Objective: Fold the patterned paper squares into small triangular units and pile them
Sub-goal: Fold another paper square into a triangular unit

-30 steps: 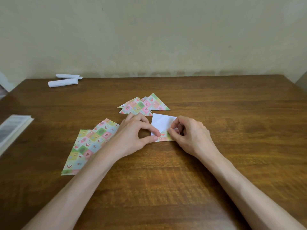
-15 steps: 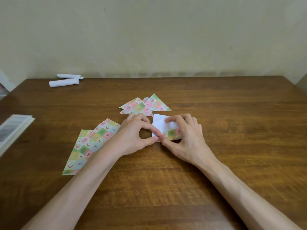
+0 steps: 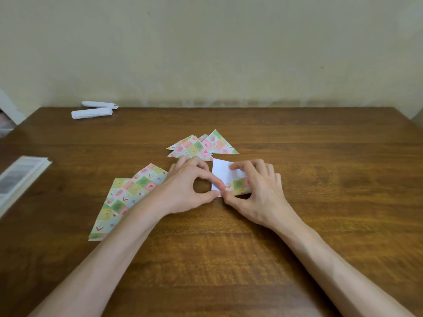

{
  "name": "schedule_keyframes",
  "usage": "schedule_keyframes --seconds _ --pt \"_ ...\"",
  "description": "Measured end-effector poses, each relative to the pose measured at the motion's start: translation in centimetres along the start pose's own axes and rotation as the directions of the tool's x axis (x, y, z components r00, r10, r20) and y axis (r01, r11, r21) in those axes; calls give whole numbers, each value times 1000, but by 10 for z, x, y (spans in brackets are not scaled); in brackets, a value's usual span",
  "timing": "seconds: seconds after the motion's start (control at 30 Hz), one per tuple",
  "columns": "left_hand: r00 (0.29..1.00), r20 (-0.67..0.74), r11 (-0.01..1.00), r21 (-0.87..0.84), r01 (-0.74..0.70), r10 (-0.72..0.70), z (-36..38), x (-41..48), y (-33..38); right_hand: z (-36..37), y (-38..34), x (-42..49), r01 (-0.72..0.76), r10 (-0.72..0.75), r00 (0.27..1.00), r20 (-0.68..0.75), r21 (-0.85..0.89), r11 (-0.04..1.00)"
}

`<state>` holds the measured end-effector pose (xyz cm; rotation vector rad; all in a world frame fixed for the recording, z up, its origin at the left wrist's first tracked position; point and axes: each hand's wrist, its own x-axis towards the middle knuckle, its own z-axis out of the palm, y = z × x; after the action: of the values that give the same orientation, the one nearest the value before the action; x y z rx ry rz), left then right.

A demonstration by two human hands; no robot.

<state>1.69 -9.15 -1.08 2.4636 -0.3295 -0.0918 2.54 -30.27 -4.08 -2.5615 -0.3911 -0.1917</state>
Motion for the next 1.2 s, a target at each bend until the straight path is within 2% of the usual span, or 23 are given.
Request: schedule_keyframes --seconds 0.13,0.33,0.6,0.73,0.97,1.2 --pt "1000 12 1000 5 -8 8 -2 0 0 3 -1 -3 11 -13 999 -41 -42 999" --pt "996 89 1000 1 8 -8 -9 -1 -3 3 -2 -1 3 -4 1000 -26 -41 999" --pt "998 61 1000 23 -12 10 -6 -1 -3 6 -5 -2 -8 4 999 -53 -72 997" --pt "998 61 1000 13 -3 2 -6 -1 -2 0 -2 0 -25 26 999 -27 17 1000" --pt "999 -54 998 55 -4 7 3 -2 4 -6 -2 -1 -11 10 1000 7 36 999" --pt "997 -74 997 70 -11 17 6 -1 5 -10 -1 0 -7 3 999 48 75 997"
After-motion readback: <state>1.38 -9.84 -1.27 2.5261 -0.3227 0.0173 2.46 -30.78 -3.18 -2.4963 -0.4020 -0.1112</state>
